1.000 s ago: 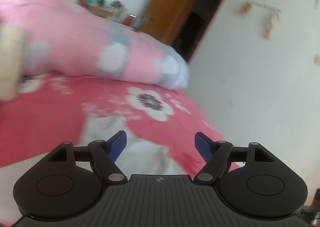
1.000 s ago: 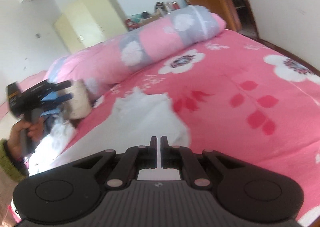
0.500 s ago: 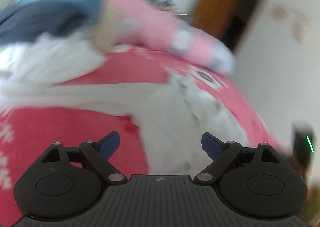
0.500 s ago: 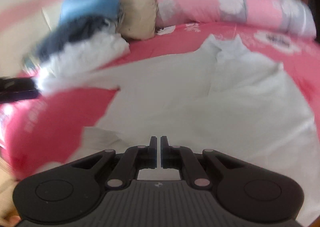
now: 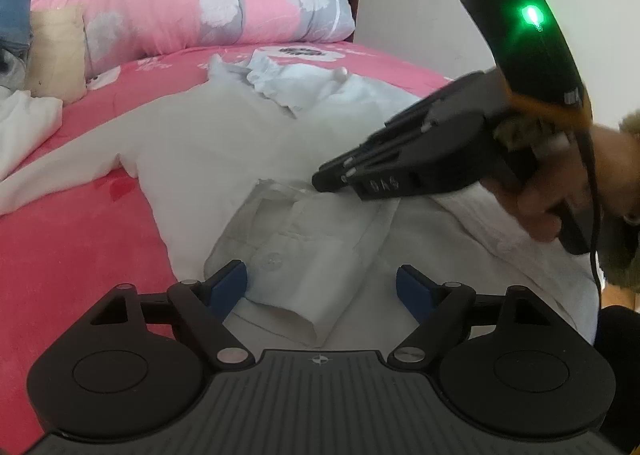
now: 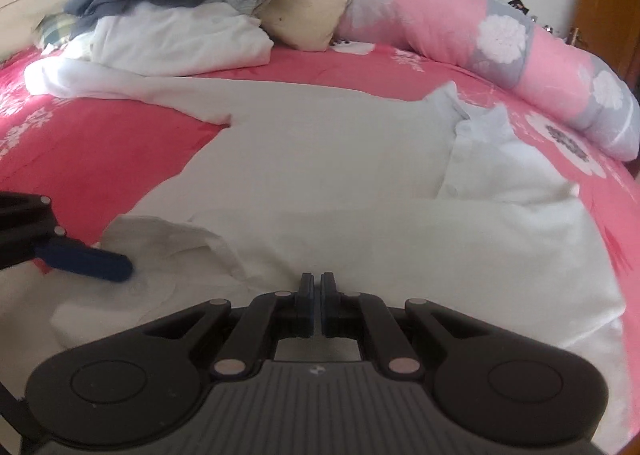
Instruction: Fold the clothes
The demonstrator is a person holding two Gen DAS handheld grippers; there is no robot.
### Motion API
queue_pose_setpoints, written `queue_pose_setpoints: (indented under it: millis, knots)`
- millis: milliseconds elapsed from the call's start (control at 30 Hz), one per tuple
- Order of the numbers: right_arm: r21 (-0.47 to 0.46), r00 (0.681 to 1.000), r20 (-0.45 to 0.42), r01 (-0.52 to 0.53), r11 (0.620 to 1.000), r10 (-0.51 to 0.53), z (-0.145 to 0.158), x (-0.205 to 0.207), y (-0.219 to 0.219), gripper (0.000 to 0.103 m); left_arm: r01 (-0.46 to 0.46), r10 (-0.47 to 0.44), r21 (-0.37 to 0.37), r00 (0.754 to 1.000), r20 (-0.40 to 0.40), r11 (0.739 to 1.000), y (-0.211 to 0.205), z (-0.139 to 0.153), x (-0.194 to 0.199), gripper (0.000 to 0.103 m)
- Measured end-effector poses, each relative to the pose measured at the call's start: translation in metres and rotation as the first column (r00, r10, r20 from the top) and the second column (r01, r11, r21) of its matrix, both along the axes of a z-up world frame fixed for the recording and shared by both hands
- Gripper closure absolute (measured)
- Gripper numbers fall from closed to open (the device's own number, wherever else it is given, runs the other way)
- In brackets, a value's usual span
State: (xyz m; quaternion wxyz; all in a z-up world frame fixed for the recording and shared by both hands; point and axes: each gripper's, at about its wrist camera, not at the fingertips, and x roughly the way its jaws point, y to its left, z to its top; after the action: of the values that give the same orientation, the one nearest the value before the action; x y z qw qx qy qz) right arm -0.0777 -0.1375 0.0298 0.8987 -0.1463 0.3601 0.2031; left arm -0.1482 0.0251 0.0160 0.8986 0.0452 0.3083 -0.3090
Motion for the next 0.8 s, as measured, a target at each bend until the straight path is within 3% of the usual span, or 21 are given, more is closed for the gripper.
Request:
queue_pose_setpoints:
  millis: [167,267,400,500,633,800]
  knots:
    - [0.188,0.997,0.033,-0.074,0.979,0.069,0.029,0.003,0.013,0.100,-0.021,0.022,-0.054,1.000,0.013,0.998,0.018,0.008,-0.003,0.020]
    - [0.258,0.991,0.021,-0.131,0.957,0.130,0.027,0.003,0.024,0.100,-0.041,0.042,-0.069,0.999,0.009,0.997,0.028,0.014,-0.007,0.020]
    - [0.239,0.983,-0.065,-0.153,0.959,0.173,0.002,-0.001,0.031,0.100,-0.055,0.055,-0.103,0.998,-0.005,0.993,0.039,0.023,-0.005,0.020]
    - [0.277,0.985,-0.083,-0.126,0.952,0.154,-0.004,-0.001,0.025,0.100,-0.079,0.074,-0.098,0.996,-0.047,0.992,0.035,0.023,0.008,0.022]
    - [0.356,0.992,-0.088,-0.057,0.933,0.094,0.013,0.003,0.006,0.100,-0.116,0.103,-0.111,0.988,-0.113,0.987,0.028,0.022,0.026,0.028]
    - [0.347,0.996,-0.083,0.045,0.937,-0.018,0.027,0.013,-0.027,0.100,-0.109,0.100,-0.070,0.988,-0.121,0.992,0.009,0.024,0.033,0.028]
